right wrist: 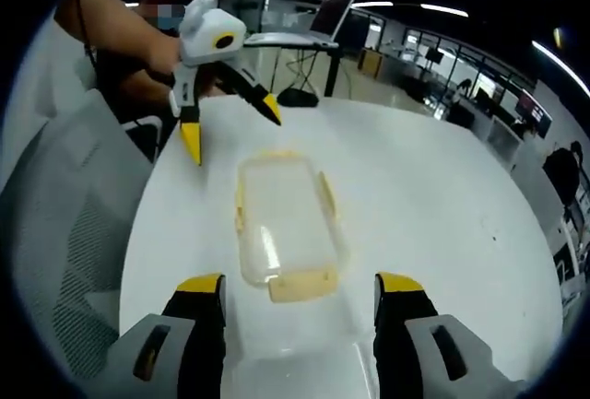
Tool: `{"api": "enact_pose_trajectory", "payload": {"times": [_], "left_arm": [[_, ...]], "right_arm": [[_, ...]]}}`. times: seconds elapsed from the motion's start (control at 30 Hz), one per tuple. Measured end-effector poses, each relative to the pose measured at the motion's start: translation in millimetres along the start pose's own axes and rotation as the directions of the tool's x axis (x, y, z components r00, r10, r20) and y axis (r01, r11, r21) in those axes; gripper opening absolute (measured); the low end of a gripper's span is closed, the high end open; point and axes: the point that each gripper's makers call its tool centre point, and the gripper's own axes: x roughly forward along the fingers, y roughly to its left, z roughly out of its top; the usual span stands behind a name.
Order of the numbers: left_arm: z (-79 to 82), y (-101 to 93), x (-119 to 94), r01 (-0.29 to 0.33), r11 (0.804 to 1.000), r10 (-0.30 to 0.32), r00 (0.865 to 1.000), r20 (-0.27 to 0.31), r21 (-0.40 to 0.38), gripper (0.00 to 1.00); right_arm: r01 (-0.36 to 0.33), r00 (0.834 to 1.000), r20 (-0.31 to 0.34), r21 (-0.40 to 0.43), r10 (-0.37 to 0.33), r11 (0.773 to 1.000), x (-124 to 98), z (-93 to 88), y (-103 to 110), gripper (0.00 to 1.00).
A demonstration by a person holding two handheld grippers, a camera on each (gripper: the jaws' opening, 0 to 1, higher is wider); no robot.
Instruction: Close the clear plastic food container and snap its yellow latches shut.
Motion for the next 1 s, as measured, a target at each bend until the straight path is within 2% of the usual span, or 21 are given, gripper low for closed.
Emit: {"api": "enact_pose_trajectory", "payload": {"times": [0.07,0.33,0.53,1.0], "left_arm": [[0.1,2.6,0.3,-0.005,1.0,0.005,1.0,0.004,-0.001,0.82],[-9.9,7.2,1.1,0.01,0.999,-0.009,0.999,-0.036,0.043,0.81],[-9.4,16.6,0.8,0.012,0.998,-0.009,0.999,-0.045,0.062,0.8],[-12.3,25.5,10.1,0.078,0.983,-0.058,0.991,-0.124,0.164,0.76]], "right_arm": [[0.0,1.0,0.0,-0.004,0.0,1.0,0.8,1.3,-1.8,0.65],[-0.016,1.0,-0.018,-0.023,0.016,1.0,7.2,0.6,-3.3,0.63],[-0.04,0.998,-0.046,-0.031,0.039,0.999,14.7,-4.7,-1.4,0.63],[-0.073,0.993,-0.097,-0.048,0.068,0.996,25.9,-7.8,-2.1,0.63]]}}
